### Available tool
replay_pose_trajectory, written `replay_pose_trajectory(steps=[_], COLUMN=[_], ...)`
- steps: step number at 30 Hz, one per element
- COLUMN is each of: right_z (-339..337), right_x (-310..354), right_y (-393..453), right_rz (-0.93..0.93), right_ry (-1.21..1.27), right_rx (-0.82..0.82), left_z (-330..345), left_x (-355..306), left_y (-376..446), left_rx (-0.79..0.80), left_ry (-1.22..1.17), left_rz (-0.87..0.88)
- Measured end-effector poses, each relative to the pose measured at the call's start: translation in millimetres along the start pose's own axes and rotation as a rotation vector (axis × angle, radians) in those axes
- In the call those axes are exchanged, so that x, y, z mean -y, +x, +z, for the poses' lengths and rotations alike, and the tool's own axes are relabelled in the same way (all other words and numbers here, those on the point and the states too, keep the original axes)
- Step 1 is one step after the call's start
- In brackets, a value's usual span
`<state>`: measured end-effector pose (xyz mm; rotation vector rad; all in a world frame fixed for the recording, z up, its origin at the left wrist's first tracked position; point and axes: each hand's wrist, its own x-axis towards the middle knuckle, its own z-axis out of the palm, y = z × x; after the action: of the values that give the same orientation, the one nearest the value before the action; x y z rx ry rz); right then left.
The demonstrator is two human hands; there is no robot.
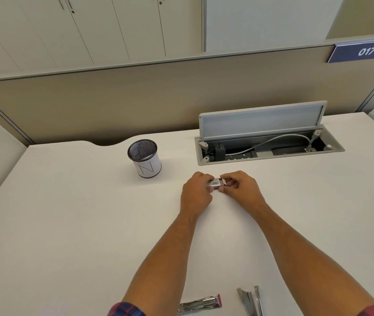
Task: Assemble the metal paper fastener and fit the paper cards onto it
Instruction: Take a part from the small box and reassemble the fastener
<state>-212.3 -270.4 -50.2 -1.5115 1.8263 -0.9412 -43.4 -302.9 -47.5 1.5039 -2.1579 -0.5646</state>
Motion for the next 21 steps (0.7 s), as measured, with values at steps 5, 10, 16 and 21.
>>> replay_pose_trajectory(steps=[5,10,16,21], right_z=[-2,-1,3,3], right_x=[-5,-4,1,4], right_y=[-1,-1,-3,-7], right_rz=[0.021,0.103,0.148,0.048], right_ry=[0.077,0.153,0.114,-0.035], right_rx=[-0.024,-0.084,-0.175,-0.219], left_z=[-2,-3,-4,-3], left_x=[7,12,14,15], left_y=[-1,-2,-3,-3], left_rx=[-0.011,-0.021,-0.032,-0.034], left_ry=[-0.086,-0.147,-0.215,-0.244], left_rz=[-0.02,-0.027,-0.058,-0.079])
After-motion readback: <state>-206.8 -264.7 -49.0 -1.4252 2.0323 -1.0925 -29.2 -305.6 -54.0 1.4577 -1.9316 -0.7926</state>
